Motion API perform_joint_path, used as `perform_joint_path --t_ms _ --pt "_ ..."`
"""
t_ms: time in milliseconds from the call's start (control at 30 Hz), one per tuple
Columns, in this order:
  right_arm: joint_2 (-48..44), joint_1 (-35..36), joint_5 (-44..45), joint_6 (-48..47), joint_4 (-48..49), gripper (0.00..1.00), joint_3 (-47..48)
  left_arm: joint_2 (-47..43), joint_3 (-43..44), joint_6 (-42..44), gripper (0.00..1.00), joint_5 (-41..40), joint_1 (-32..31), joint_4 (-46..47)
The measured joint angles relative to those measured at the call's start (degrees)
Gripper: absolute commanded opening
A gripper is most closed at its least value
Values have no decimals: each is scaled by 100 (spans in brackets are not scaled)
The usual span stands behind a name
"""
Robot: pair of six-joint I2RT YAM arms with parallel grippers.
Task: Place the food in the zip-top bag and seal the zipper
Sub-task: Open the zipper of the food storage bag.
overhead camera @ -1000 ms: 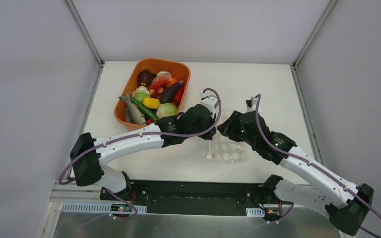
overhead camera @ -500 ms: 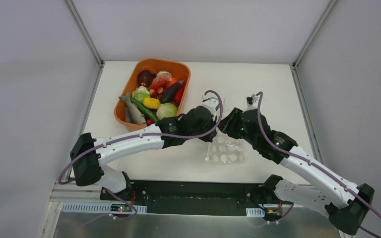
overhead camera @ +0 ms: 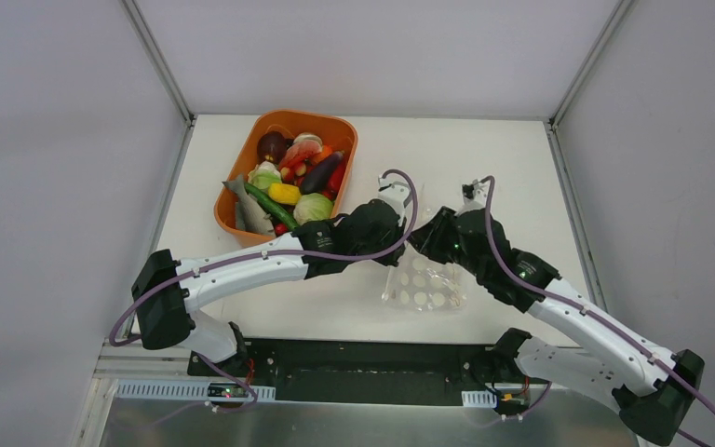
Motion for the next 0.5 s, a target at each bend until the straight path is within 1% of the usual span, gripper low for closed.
perform_joint_path --t_ms 100,167,233,333,433,467,500 --pt "-9 0 -138 0 111 16 -72 -9 -7 -2 0 13 0 4" --pt "-9 0 -203 -4 173 13 -133 -33 -26 -4 0 42 0 28" --pt "-9 0 -238 7 192 8 -192 -76 -76 -13 0 59 0 55" --pt "-50 0 -275 17 208 8 -293 -118 -136 -57 0 76 0 66" --pt "-199 0 -278 24 192 15 -380 -170 -232 -85 0 79 0 87" --pt "-245 0 -271 20 188 13 -385 -184 -269 -94 0 76 0 107" --pt "-275 0 -258 17 192 7 -385 -197 -293 -98 0 76 0 109"
